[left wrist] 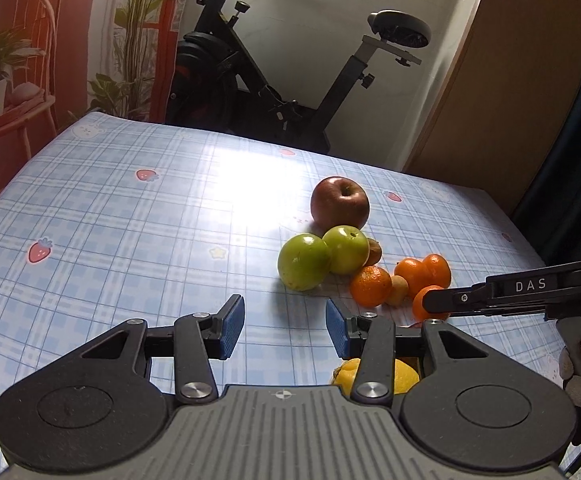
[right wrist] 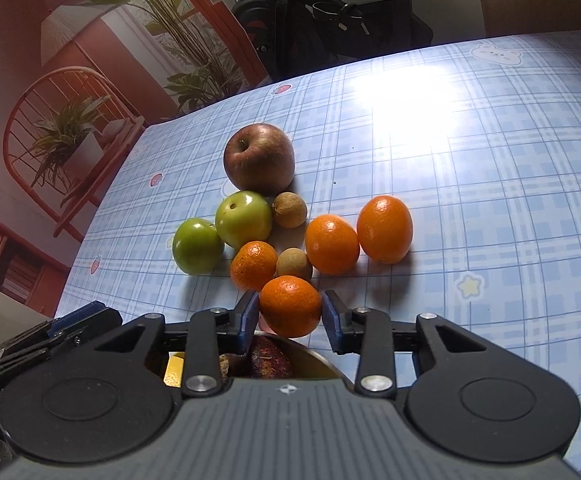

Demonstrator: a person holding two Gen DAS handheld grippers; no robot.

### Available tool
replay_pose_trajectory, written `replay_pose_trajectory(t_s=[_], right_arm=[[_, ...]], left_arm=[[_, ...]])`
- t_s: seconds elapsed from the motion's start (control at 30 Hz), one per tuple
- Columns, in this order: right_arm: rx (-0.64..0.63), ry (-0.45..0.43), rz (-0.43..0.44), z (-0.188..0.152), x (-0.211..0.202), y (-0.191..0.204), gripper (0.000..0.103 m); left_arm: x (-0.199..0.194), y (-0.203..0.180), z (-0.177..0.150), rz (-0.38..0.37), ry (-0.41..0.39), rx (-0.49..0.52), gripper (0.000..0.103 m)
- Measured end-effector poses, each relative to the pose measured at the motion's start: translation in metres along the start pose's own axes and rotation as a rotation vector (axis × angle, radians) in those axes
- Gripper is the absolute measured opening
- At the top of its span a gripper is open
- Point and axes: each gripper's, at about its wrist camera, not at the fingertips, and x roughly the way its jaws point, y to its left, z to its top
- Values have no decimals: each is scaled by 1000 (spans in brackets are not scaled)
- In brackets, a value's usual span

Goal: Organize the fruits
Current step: 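Grasp a small tangerine with the right tool fingers and lift it, then carry the tangerine with the right tool onto the plate and release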

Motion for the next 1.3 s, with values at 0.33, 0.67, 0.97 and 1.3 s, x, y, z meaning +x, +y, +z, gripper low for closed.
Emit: replay_pose_trajectory(t_s=[0.33,0.67,0.97,1.3], right_arm=[[19,-99,27,-12,-33,-34,37],[1,-165,65,-34,-49,-72,37],[47,-187,104,-37,-55,-97,37],[69,-181,130,-40,-54,-106,37]], left_arm=[[33,-45,26,-41,82,116,47],[78,-69,34,-21,219,139,43],[96,-68,40,28,247,51,43],[105,-56,40,-18,296,-58,37]])
